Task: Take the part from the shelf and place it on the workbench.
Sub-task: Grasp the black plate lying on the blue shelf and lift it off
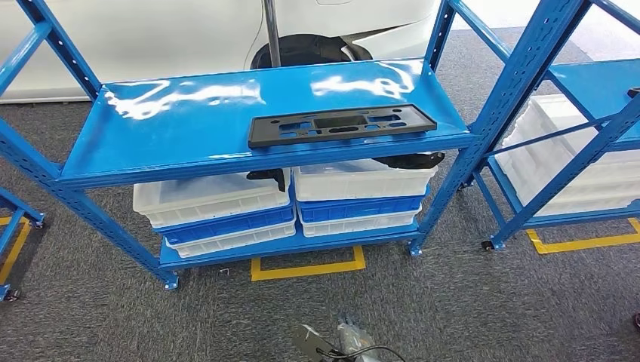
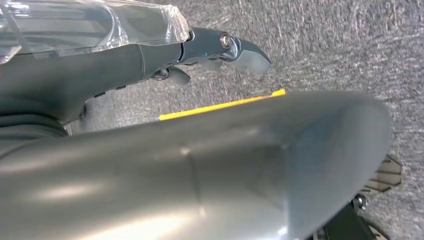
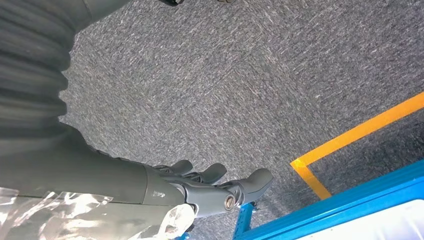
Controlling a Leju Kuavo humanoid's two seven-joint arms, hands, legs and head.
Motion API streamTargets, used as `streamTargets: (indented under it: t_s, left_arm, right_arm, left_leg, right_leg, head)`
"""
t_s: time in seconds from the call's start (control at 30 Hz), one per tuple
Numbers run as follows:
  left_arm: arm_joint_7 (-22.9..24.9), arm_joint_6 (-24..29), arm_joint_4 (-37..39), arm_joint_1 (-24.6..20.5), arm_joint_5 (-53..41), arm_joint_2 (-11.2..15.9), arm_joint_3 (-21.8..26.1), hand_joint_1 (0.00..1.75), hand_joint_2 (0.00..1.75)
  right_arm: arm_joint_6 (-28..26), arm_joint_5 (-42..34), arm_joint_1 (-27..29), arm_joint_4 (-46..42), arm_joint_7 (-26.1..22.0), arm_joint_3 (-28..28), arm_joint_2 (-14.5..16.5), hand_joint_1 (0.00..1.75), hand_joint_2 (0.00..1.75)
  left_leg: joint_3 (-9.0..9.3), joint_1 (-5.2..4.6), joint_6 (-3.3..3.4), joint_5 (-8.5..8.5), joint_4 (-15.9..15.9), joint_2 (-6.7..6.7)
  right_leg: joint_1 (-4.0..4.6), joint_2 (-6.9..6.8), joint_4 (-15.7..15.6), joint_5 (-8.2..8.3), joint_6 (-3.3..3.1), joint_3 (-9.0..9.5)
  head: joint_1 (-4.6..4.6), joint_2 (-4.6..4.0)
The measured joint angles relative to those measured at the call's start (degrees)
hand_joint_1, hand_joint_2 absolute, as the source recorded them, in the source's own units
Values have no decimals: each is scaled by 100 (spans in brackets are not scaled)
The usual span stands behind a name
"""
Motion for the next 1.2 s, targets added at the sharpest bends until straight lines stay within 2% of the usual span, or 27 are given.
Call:
streamTargets:
  t_s: [0.5, 0.73, 1.2]
  left_arm:
    - [186, -97, 0, -2, -121, -3, -75, 0, 0]
    - [112, -97, 0, -15, -182, 13, -141, 0, 0]
    - [223, 26, 0, -12, -26, -37, -184, 0, 0]
  right_arm:
    - [97, -4, -169, 0, -36, 1, 97, 0, 175]
    - [95, -24, -169, 0, -24, 1, 154, 0, 175]
    - [2, -85, 13, 0, -34, -1, 67, 0, 175]
  left_leg:
    - [1, 2, 0, 0, 0, 0]
    - [1, 2, 0, 0, 0, 0]
    - [1, 2, 0, 0, 0, 0]
  right_leg:
    - [0, 0, 1, 0, -1, -1]
    - [1, 0, 0, -1, -1, -1]
    - [0, 0, 0, -1, -1, -1]
  head:
    - [0, 0]
    - [1, 0]
    - [0, 0]
